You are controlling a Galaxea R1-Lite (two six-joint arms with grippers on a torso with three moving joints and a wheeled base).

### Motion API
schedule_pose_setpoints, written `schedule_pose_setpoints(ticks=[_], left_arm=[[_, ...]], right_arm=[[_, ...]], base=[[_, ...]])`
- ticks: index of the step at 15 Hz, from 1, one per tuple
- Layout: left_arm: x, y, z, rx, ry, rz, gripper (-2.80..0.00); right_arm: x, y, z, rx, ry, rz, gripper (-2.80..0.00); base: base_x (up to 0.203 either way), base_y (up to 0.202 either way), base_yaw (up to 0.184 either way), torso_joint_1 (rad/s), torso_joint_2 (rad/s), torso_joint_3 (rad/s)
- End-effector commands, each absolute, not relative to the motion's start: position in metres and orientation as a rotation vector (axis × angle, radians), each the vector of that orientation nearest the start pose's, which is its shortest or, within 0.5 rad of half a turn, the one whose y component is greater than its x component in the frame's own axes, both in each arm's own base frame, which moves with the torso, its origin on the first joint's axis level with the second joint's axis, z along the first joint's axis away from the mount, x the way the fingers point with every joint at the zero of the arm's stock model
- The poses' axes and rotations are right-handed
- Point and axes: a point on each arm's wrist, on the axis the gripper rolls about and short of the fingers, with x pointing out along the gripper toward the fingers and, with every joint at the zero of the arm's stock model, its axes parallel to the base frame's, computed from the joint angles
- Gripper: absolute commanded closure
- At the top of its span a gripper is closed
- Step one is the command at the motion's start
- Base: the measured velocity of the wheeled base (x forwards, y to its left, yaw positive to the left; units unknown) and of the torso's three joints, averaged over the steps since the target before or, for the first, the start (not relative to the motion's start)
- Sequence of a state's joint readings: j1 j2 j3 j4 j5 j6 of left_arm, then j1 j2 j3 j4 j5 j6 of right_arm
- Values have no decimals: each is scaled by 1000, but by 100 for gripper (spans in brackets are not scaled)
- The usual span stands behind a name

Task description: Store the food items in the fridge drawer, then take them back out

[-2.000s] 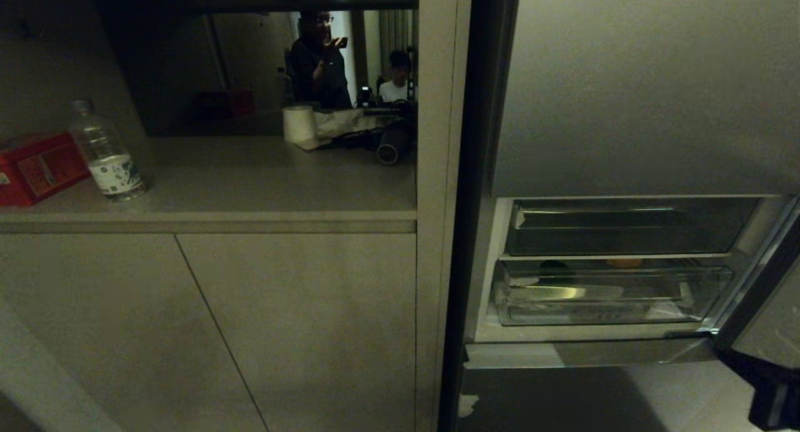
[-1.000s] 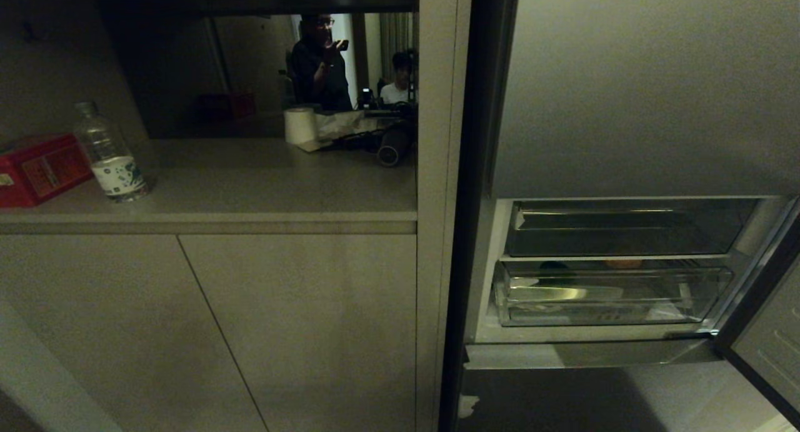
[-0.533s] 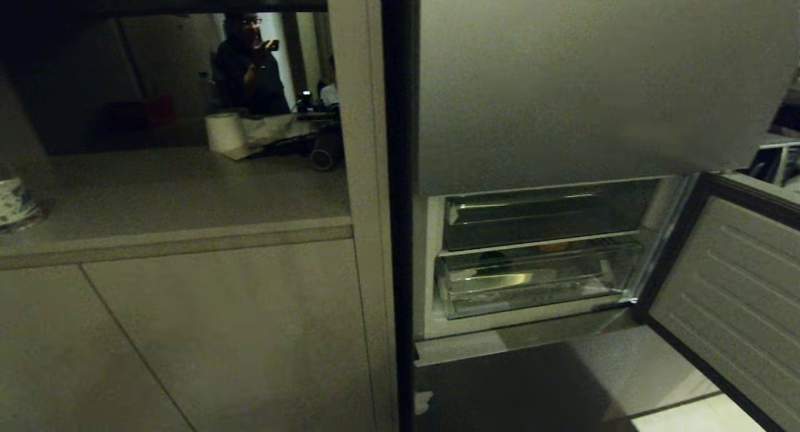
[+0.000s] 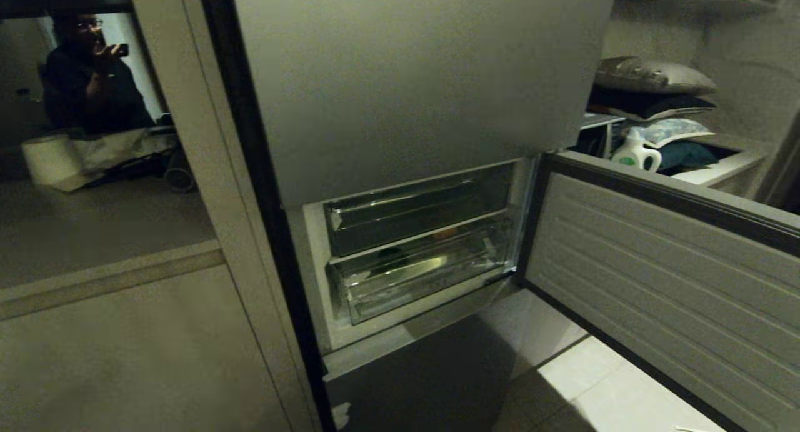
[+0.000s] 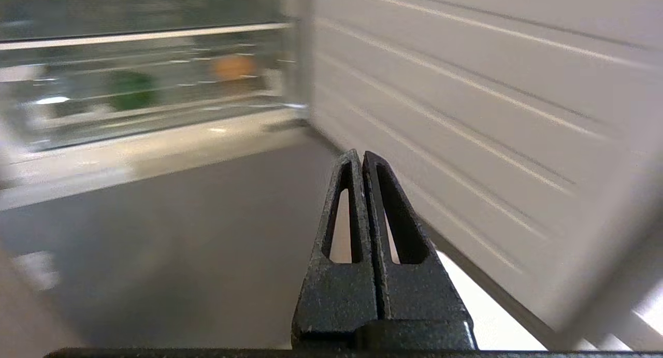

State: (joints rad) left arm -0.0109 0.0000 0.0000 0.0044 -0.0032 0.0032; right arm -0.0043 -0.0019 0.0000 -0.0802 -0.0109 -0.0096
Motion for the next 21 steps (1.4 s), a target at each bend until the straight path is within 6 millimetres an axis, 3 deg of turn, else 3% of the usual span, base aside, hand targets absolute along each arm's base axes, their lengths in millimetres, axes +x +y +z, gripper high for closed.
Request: schedule_pose_setpoints(ticks=[1,9,21], left_arm=[[-23,0,75,3,6,-14,0],[-23,0,75,3,6,-14,0],[-23,0,75,3,6,-14,0]], right_arm=[[-21,0,75,-11,-52,-16,0],[-21,0,75,-6,-54,-16,0],[-21,0,75,-3,-54,-17,0]], base=[[3,10,-174,7,-2,6],[-1,7,-151,5,4,2],[0,0,0,0,0,0]])
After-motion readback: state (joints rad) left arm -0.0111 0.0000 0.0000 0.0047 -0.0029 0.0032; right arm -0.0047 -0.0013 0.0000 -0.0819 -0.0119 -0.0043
